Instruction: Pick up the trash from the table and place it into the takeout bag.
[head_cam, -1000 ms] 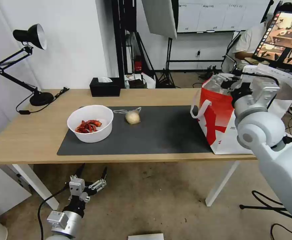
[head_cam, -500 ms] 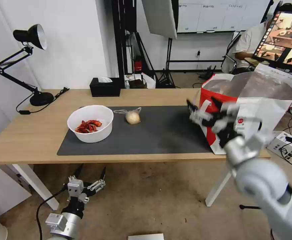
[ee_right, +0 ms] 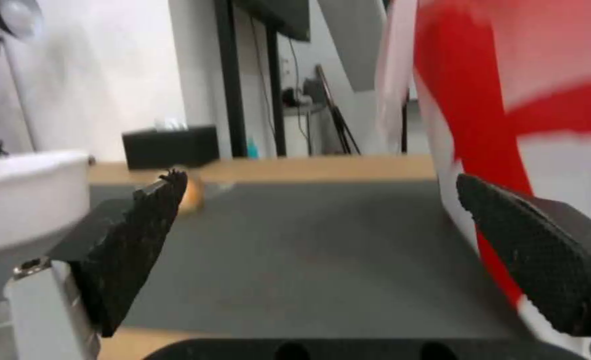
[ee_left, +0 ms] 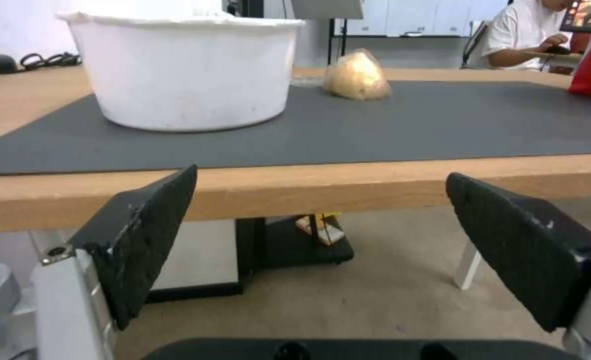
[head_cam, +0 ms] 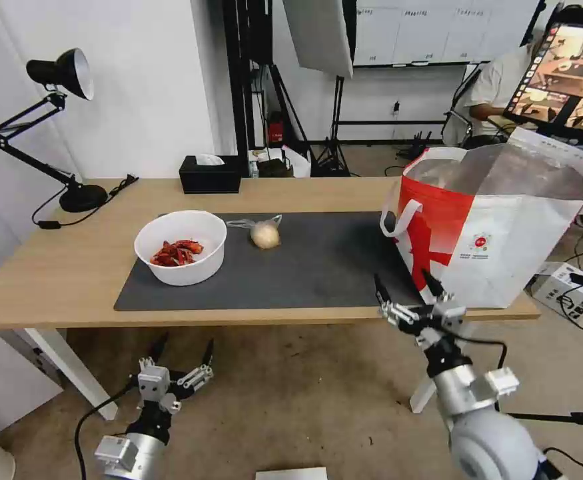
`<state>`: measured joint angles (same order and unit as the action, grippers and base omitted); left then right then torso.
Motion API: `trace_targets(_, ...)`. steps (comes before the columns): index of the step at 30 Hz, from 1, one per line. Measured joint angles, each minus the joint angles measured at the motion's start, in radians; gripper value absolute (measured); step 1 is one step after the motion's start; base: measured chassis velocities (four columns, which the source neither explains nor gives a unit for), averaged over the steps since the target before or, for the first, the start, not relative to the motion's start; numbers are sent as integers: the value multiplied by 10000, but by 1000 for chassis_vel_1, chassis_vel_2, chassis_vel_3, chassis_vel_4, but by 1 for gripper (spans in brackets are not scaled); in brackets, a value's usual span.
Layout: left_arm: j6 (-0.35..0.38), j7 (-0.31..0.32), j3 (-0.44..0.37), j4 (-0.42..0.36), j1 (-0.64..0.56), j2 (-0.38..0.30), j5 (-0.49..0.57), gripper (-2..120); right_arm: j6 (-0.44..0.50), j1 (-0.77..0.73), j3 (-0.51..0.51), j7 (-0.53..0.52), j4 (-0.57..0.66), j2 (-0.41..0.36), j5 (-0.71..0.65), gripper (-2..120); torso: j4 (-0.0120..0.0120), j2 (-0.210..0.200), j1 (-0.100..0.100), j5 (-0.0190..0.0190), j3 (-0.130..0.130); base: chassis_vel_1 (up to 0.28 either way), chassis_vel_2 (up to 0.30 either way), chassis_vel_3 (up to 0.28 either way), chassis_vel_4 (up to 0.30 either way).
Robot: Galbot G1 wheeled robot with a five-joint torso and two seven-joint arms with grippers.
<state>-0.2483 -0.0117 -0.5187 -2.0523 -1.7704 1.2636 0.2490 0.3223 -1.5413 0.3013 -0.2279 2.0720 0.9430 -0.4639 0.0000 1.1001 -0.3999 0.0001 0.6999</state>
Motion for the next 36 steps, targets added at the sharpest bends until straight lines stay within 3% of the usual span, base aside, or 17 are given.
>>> trace_targets(19, -112, -66, 55, 127, -150, 80, -303, 100, 240, -725, -608, -148, -647, 836, 971, 100, 0, 0, -1, -2, 0, 0, 0, 0, 0)
trace_targets(31, -113, -65, 5, 227, -109, 71, -290, 100, -259, 9, -1367, -463, -681, 886, 1168, 100, 0, -1, -1, -2, 0, 0, 0, 0, 0)
trace_targets(36, -113, -55, -2, 277, -45, 65, -269, 100, -861, 1173, -2231, -687, -369, 770, 1185, 100, 1, -1, -2, -1, 1, 0, 0, 0, 0)
